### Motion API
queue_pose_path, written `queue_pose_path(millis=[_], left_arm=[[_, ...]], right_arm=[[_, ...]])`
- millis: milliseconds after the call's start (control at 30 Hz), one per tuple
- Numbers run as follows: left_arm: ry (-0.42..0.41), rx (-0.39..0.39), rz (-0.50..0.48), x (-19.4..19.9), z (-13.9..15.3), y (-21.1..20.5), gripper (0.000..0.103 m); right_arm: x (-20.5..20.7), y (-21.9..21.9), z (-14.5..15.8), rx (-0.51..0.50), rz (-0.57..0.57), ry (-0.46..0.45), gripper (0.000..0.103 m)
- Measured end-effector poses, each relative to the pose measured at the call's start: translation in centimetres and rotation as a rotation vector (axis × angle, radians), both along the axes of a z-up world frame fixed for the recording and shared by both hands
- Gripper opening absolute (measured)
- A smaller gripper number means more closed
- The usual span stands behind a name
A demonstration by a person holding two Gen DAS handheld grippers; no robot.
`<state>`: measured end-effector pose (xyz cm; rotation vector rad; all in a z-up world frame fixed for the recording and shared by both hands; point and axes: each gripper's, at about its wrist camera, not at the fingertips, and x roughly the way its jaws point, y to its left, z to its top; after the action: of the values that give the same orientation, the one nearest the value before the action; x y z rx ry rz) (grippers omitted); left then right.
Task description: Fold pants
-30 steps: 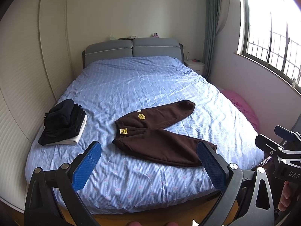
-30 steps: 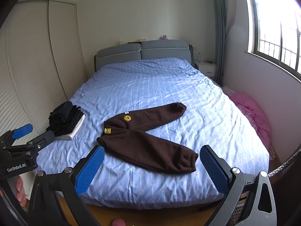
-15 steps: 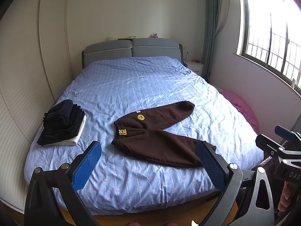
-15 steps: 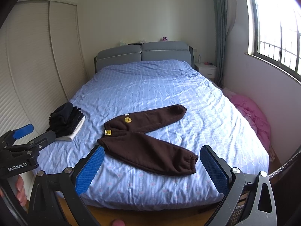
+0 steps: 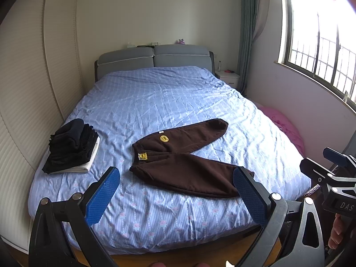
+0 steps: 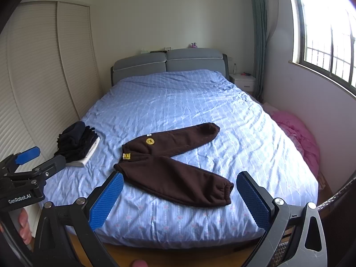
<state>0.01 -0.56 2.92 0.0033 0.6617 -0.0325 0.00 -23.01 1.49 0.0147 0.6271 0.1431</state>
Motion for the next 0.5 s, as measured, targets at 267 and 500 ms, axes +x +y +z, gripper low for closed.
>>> queue_pose_path(millis=[267, 500], left_arm=[[0.004, -0.004, 0.003, 0.2, -0.2, -0.1, 0.103], [0.021, -0.005, 0.009, 1.4, -0.3, -0.5, 0.103]], right_arm=[[0.3, -0.4, -0.2, 0.003, 0.001, 0.004, 0.103], [1.0, -0.8, -0.5, 0.000, 0.003, 0.016, 0.103]])
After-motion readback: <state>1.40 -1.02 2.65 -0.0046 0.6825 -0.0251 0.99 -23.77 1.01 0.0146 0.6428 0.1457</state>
